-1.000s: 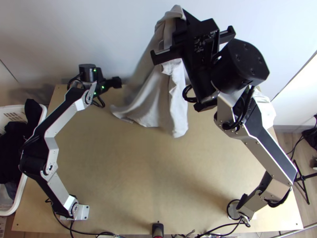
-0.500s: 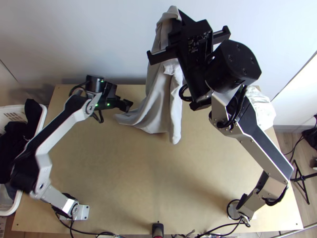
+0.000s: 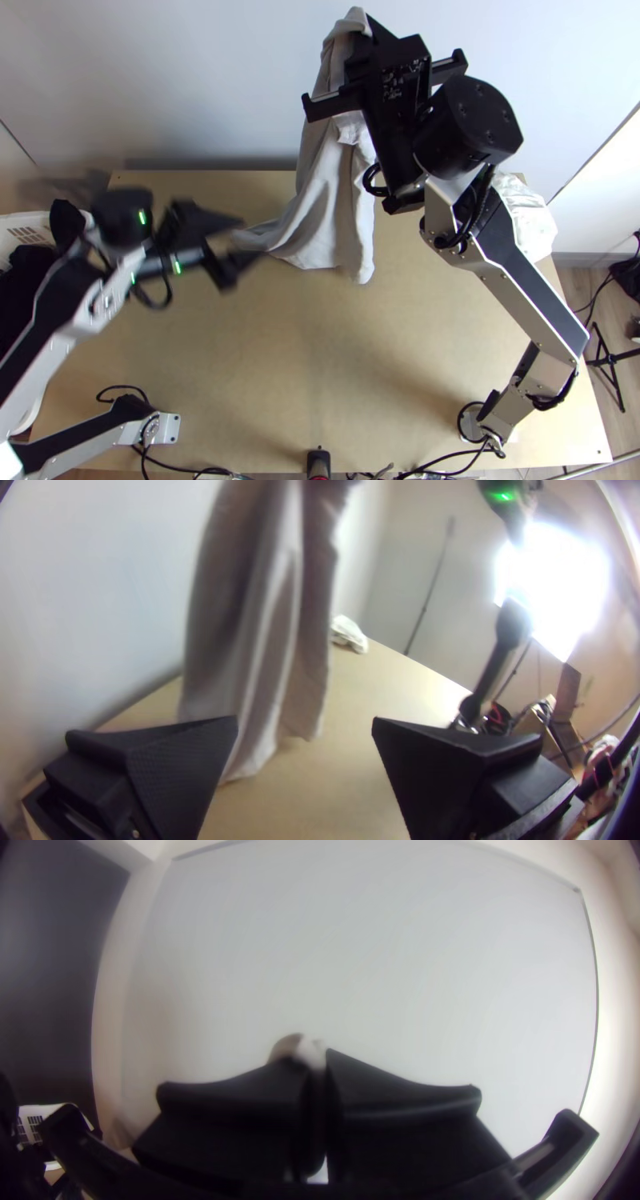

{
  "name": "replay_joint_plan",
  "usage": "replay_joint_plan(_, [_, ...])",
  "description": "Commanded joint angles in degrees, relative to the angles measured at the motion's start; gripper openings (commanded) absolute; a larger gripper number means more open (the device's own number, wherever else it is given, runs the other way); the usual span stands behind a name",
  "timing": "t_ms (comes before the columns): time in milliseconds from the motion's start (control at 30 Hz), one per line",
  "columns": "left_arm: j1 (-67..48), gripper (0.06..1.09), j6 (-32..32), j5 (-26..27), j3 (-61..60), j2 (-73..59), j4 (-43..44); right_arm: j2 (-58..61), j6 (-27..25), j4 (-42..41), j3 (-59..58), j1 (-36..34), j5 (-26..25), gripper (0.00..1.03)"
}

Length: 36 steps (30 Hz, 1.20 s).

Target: Fold the t-shirt

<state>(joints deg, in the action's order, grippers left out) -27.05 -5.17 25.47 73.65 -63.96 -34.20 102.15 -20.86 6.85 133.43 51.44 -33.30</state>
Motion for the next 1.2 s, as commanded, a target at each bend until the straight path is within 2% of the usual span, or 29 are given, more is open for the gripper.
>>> replay_joint_plan(0, [-19.80,1.04,3.15,-6.49,-11.95,6.92,6.07,0.51,0.12,-0.79,0.08,-0.46,-0.01,0.03])
replay_joint_plan(100, [-27.18,1.04,7.10,-9.65,-14.94,1.12,10.73,0.42,0.12,-0.79,0.08,-0.38,-0.01,0.03])
replay_joint_plan(200, [-33.25,1.04,10.00,-15.02,-17.40,-6.52,17.85,0.42,0.12,-0.79,0.17,-0.38,-0.10,0.03])
replay_joint_plan(267, [-34.04,1.04,10.44,-18.88,-17.31,-11.62,22.68,0.24,0.12,-0.70,0.17,-0.38,-0.19,0.03])
replay_joint_plan(400, [-33.25,1.04,12.82,-20.73,-13.71,-17.95,26.46,-0.28,0.03,-0.70,0.17,-0.46,-0.28,0.03])
replay_joint_plan(467, [-33.42,1.04,12.99,-23.80,-13.53,-20.15,29.36,-0.55,0.03,-0.70,0.17,-0.46,-0.28,0.03])
replay_joint_plan(600, [-34.21,1.04,13.87,-35.05,-12.65,-26.83,37.27,-0.90,0.03,-0.61,0.17,-0.38,-0.28,0.03])
replay_joint_plan(667, [-35.35,1.04,14.31,-39.01,-11.42,-29.73,38.50,-0.90,0.03,-0.61,0.17,-0.46,-0.28,0.03])
replay_joint_plan(800, [-37.02,1.04,13.52,-51.40,-6.76,-37.73,41.58,-0.90,0.03,-0.61,0.17,-0.38,-0.28,0.03])
replay_joint_plan(967, [-38.25,1.04,13.17,-59.05,-2.19,-45.11,41.75,-0.99,0.03,-0.61,0.17,-0.29,-0.28,0.03])
replay_joint_plan(1167, [-38.52,1.04,10.18,-72.06,2.82,-53.63,46.76,-0.99,0.03,-0.61,0.61,0.06,-0.28,0.03])
